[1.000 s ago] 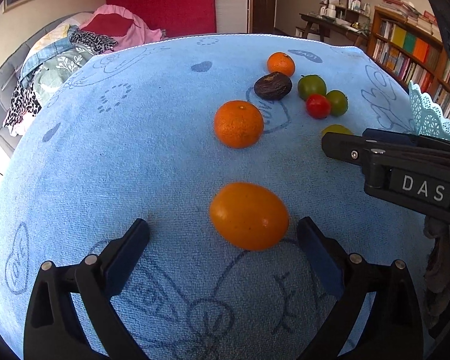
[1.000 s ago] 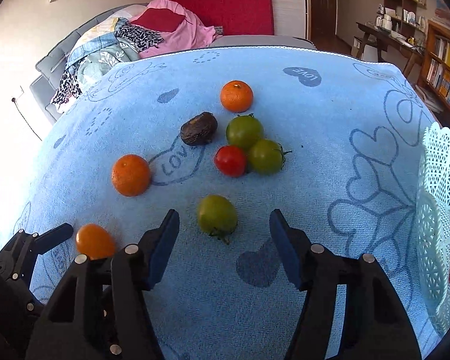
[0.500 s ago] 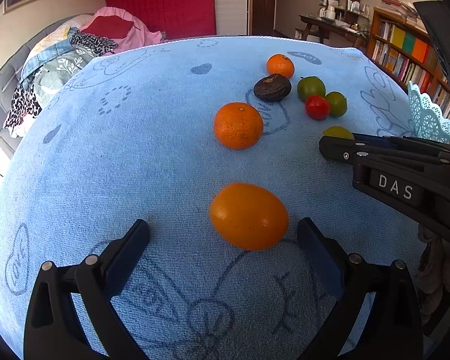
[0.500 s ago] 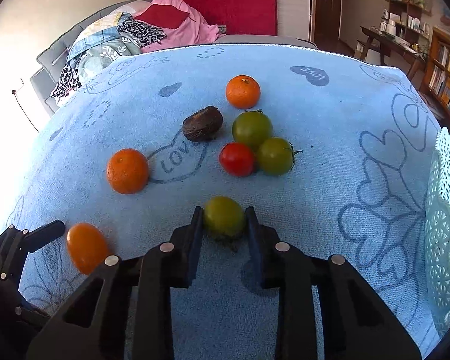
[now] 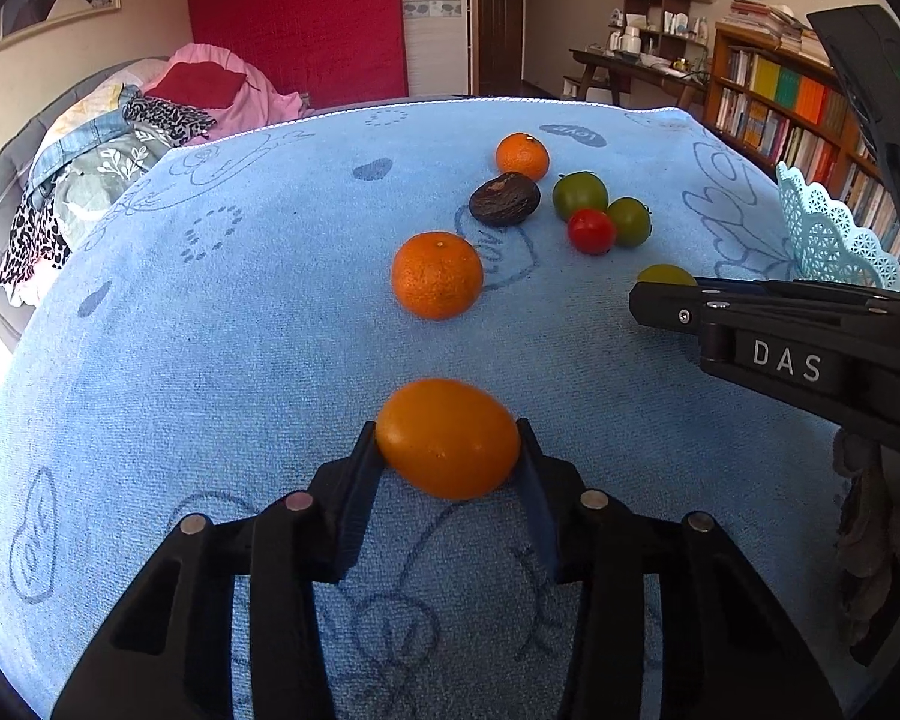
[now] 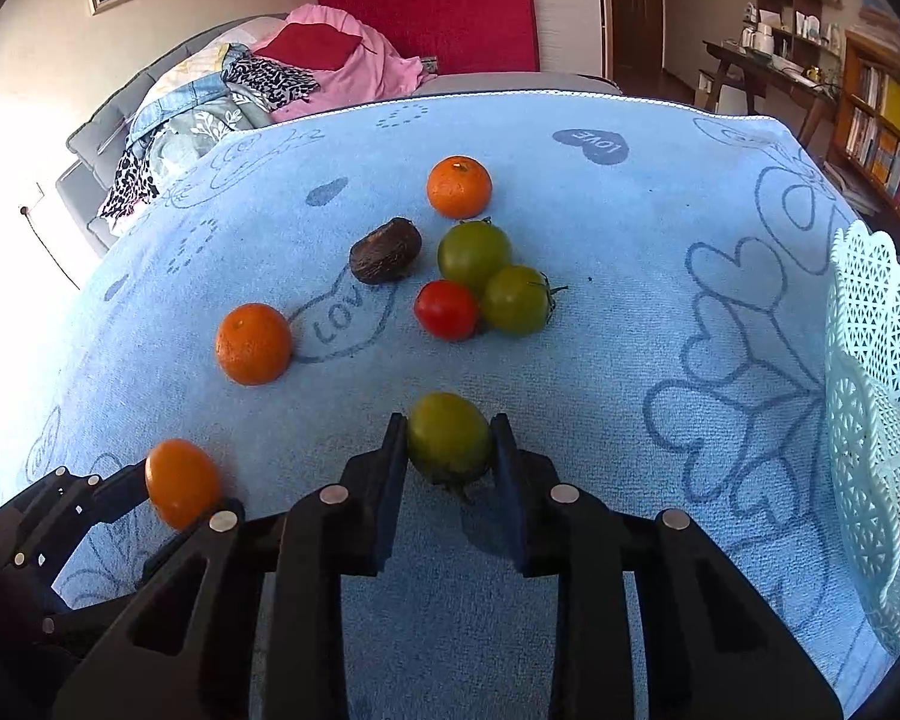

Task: Organize fruits
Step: 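Carry the green tomato into the basket and release with right tool while left tool carries the orange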

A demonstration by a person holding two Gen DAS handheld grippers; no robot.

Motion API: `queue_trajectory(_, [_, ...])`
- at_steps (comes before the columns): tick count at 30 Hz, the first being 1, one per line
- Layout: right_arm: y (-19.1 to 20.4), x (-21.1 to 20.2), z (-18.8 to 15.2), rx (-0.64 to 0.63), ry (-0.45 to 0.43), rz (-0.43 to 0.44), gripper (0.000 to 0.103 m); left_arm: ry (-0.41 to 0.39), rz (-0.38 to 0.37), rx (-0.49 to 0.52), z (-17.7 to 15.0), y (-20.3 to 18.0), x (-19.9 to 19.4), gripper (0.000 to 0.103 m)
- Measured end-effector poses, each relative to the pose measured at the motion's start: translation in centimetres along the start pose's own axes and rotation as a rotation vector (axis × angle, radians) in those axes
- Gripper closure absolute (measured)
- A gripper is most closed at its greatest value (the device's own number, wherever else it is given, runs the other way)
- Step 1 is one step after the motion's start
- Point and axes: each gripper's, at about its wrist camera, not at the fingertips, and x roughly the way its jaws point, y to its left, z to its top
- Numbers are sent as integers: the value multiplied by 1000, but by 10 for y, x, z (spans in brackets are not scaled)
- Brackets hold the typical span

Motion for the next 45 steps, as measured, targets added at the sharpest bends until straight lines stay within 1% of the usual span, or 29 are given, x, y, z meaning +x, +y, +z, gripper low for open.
queue_trajectory(4, [-2, -9, -1, 10, -14, 2, 74, -2, -16, -14, 1, 2, 0, 60])
queue_trajectory(9, [-5, -22, -2, 23, -41, 6, 74, -1, -95, -99, 0, 18, -5, 60])
queue_trajectory(11, [-7, -27, -3, 31, -51, 9, 74, 1, -115, -124, 0, 22, -7, 60])
queue_trajectory(15, [-9, -41, -5, 43, -79, 24, 74, 4, -114, -128, -1, 21, -12, 60])
queue_trajectory(20, [-14, -64, -5, 55, -134, 49, 74, -19, -114, -104, 6, 9, -26, 60])
queue_trajectory(24, [-24, -86, -5, 69, -182, 62, 74, -55, -112, -70, 21, -6, -40, 60])
queue_trajectory(27, [-36, -103, -5, 83, -219, 56, 74, -81, -115, -45, 32, -20, -50, 60])
queue_trajectory(33, [-72, -131, -16, 116, -275, -21, 74, -126, -137, 31, 55, -60, -61, 60])
queue_trajectory(37, [-107, -139, -25, 169, -279, -64, 74, -129, -180, 65, 69, -86, -62, 60])
queue_trajectory(40, [-130, -137, -31, 213, -257, -84, 74, -131, -193, 97, 76, -104, -58, 60])
queue_trajectory(45, [-148, -129, -40, 249, -214, -92, 74, -124, -222, 126, 91, -128, -52, 60])
